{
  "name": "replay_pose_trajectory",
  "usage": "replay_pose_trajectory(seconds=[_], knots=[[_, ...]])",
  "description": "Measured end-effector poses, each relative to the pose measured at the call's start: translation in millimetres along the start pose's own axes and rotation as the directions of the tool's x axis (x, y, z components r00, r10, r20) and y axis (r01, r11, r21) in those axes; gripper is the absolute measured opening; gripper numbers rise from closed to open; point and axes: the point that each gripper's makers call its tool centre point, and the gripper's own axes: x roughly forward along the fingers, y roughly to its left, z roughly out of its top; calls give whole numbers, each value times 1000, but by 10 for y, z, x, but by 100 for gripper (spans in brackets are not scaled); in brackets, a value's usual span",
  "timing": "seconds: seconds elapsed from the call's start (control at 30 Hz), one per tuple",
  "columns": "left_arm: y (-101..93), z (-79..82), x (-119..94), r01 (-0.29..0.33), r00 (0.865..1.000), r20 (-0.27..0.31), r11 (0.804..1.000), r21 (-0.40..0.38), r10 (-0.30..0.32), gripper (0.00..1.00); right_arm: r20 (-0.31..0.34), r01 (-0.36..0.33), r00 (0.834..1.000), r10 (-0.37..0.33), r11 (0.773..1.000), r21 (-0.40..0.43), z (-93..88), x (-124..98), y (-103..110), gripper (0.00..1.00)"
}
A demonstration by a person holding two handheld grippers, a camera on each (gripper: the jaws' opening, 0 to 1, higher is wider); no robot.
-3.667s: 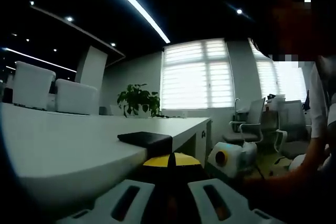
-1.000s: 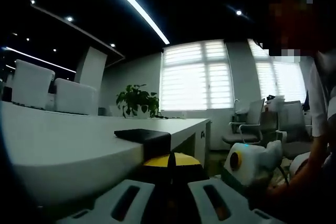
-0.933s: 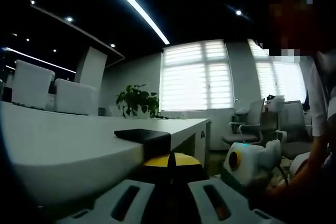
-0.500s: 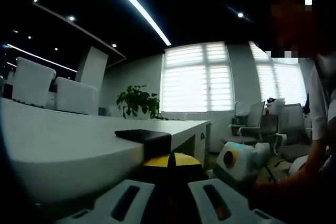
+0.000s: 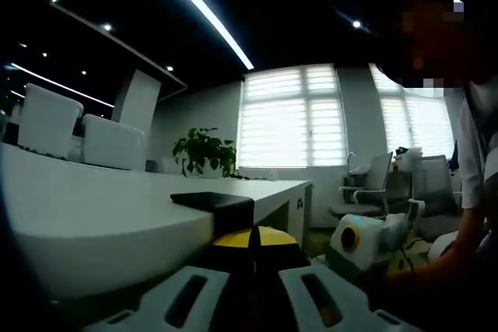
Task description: Clamp the fixed fixture on the desktop, loosen the retaining clip, secure it to the edge of the desk, and tighten the retaining clip.
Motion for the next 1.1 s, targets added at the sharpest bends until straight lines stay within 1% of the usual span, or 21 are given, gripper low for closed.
replay_pose_trajectory(seconds=[0.03, 0.07, 0.1, 0.17, 0.23, 0.3, 0.37, 0.47, 0.53, 0.63, 0.73, 0.77, 0.8, 0.87, 0.9, 0.93, 1.0, 1.1], knots=[[0, 0, 0, 0, 1000, 0, 1000, 0, 0, 1, 2, 0, 1000, 0, 1000, -6, 5, 14, 39, 30], [1, 1, 0, 0, 1000, 1, 1000, -1, 0, 1, -7, 27, 1000, -27, 999, -16, -5, 27, 26, 30], [1, 1, 0, -1, 1000, 3, 1000, -1, 1, 1, -8, 38, 999, -38, 999, -18, 0, 43, 27, 30], [2, 2, 0, -3, 1000, 7, 1000, -3, 3, 1, -7, 57, 998, -57, 998, -10, 21, 92, 25, 30], [3, 3, 0, -5, 1000, 9, 1000, -3, 5, 1, 6, 106, 994, -106, 994, 19, 79, 129, -22, 30], [4, 3, 1, -5, 1000, 10, 1000, -3, 5, 1, 2, 114, 993, -114, 993, 36, 93, 174, -13, 31], [3, 4, 0, -5, 1000, 12, 1000, 1, 5, 1, -5, 128, 992, -128, 991, 22, 76, 208, -25, 31], [2, 5, -1, -6, 1000, 13, 1000, -1, 6, 1, -31, 139, 990, -139, 990, 13, 6, 243, -50, 29], [4, 6, -2, -7, 1000, 13, 1000, -2, 7, 1, -47, 154, 987, -154, 988, -7, -40, 241, -87, 25], [5, 6, -2, -6, 1000, 14, 1000, -3, 6, 1, -33, 138, 990, -138, 990, -7, -37, 236, -99, 25], [5, 6, -3, -4, 1000, 14, 1000, -4, 4, 1, -32, 106, 994, -105, 994, 27, -38, 244, -97, 25], [5, 7, -3, -3, 1000, 14, 1000, -5, 3, 1, -31, 91, 995, -90, 996, 23, -37, 245, -96, 25], [4, 7, -3, -2, 1000, 15, 1000, -5, 3, 1, -23, 60, 998, -60, 998, -2, -32, 256, -83, 25], [4, 6, -3, -3, 1000, 15, 1000, -5, 3, 1, -9, -3, 1000, 3, 1000, -13, -32, 268, -76, 25], [4, 6, -3, -2, 1000, 16, 1000, -4, 2, 1, -7, -49, 999, 49, 999, -12, -31, 270, -73, 25], [4, 6, -2, -2, 1000, 16, 1000, -5, 2, 1, -9, -80, 997, 80, 997, -2, -34, 279, -73, 25], [2, 4, -2, 0, 1000, 16, 1000, 1, 0, 1, -15, -130, 991, 129, 991, -15, -30, 281, -59, 25], [3, 5, -2, 2, 1000, 18, 1000, -7, -2, 1, -5, -223, 975, 223, 975, -17, -24, 259, -36, 25]])
